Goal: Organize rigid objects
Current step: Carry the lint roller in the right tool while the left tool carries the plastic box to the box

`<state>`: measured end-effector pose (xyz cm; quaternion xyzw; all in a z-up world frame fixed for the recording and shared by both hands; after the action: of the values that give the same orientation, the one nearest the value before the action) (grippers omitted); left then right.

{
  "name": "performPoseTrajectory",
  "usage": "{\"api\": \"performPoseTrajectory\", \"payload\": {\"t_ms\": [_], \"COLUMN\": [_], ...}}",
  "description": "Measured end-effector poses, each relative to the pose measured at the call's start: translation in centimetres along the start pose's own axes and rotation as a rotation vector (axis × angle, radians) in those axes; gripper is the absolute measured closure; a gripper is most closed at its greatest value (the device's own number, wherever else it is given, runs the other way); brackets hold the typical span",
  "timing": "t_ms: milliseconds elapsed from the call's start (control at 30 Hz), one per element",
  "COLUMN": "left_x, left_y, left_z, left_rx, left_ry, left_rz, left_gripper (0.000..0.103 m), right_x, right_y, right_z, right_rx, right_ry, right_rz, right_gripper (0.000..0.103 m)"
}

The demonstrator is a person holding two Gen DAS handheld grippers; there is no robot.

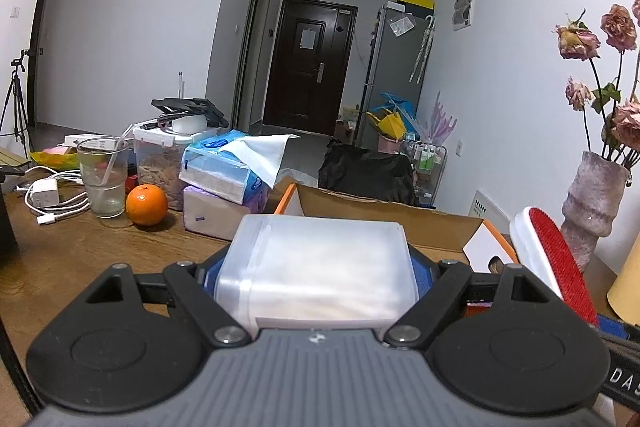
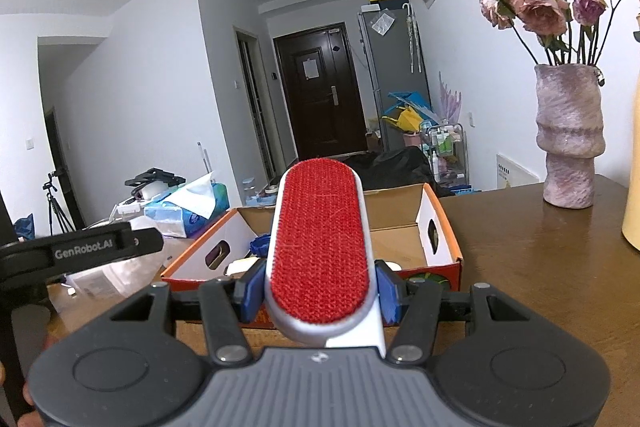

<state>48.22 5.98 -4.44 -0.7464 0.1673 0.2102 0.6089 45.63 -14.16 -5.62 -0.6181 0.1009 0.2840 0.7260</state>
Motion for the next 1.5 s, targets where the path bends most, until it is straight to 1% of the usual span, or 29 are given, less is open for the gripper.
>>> {"api": "performPoseTrajectory", "payload": {"t_ms": [533,567,1033,1500], "left_x": [3.9,3.7,7.7,11.8], "left_y": [-1.8,-1.6,-4.0,-5.1], "left_z": [-0.4,-0.3,-2.1,-2.8], "left_rx": [-0.025,-0.025,-0.008,0.033], "left_ry": [0.0,0.001,0.008,-0.015], "left_rz": [0.012,0.011,0.001,0.013], "left_gripper": [0.019,0.019,0.019,0.019], "right_x": [3.7,3.9,7.7,12.9], "right_y": [-1.8,-2.1,-4.4,-6.5], "right_z": [-0.3,-0.4,-1.2,-1.8], "right_rx": [0.012,0.012,0.033,0.084], "right_ry": [-0.014,-0.015,-0.026,-0.043], "right_rz": [0.011,0.011,0.025,0.106], "right_gripper": [0.048,0.048,0.048,0.048]}}
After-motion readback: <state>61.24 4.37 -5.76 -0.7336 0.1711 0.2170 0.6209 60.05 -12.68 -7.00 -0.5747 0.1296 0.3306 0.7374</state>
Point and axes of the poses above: each gripper's, at about its wrist camera, not at the fingertips, and x roughly the way its jaws point, z to its left, y to its underside, the point moved 9 cm from there along x, roughly the way its jaws point, and after that the axes turned 11 degrees about z, right-handed, at the moved point
